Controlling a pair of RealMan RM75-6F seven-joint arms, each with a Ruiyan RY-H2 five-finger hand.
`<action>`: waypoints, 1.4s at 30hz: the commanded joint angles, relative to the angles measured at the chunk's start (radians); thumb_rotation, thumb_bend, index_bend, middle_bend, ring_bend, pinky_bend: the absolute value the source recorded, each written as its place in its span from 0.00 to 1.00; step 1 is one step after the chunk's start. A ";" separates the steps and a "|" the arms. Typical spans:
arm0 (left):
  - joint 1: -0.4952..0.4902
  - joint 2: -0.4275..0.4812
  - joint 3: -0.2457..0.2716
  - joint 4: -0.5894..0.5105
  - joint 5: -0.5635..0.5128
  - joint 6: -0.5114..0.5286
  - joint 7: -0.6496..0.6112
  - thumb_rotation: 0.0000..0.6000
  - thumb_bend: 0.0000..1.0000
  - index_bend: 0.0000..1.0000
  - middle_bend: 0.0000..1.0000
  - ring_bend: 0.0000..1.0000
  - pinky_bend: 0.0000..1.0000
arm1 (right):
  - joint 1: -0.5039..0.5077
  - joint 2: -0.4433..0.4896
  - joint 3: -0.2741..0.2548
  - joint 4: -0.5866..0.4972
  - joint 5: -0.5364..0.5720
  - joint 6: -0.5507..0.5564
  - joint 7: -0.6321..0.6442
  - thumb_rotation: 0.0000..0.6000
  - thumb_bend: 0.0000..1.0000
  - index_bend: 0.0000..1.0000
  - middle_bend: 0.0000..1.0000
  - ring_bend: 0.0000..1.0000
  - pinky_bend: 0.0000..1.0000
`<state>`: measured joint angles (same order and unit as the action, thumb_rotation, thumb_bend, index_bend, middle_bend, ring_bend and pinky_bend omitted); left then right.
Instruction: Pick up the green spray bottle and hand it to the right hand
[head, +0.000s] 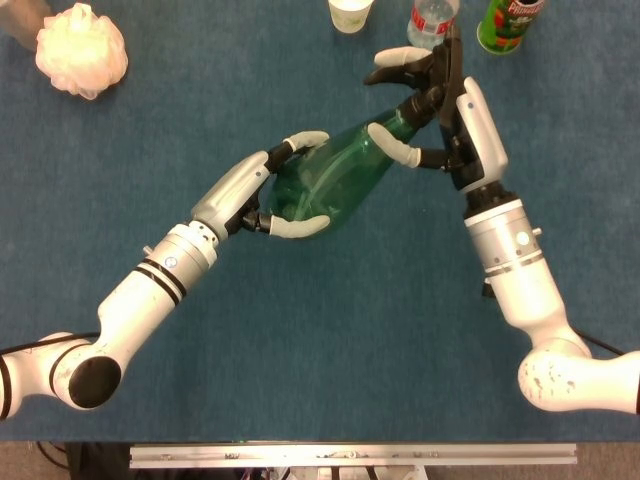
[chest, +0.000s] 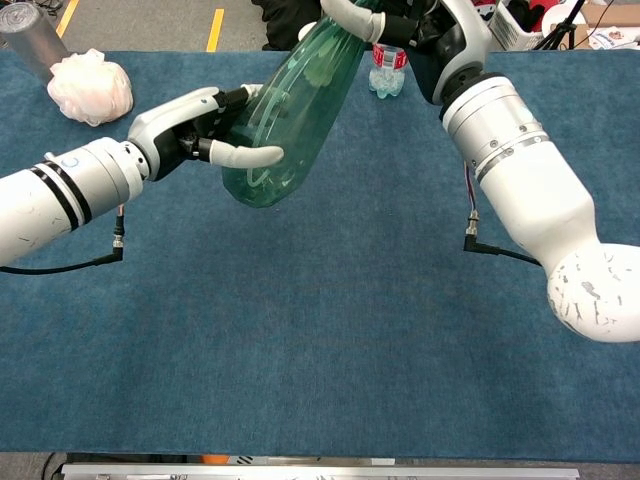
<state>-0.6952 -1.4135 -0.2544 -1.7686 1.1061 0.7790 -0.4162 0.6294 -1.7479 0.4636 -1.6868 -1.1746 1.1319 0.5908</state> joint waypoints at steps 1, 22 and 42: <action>0.000 0.001 0.000 0.001 0.001 -0.002 -0.003 0.64 0.20 0.08 0.11 0.08 0.40 | 0.000 -0.001 0.000 0.000 0.001 0.001 -0.001 1.00 0.50 0.58 0.44 0.32 0.24; 0.005 0.023 0.003 0.025 0.067 -0.024 -0.081 0.22 0.15 0.00 0.00 0.00 0.14 | -0.002 0.017 0.005 -0.006 0.008 -0.008 -0.006 1.00 0.50 0.58 0.45 0.34 0.24; 0.028 0.106 0.040 0.051 0.114 0.012 -0.019 0.23 0.15 0.00 0.00 0.00 0.14 | -0.040 0.161 -0.016 -0.079 -0.030 -0.035 -0.011 1.00 0.50 0.59 0.45 0.35 0.24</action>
<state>-0.6690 -1.3116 -0.2180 -1.7203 1.2156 0.7879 -0.4399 0.5933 -1.5925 0.4501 -1.7608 -1.2001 1.0949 0.5795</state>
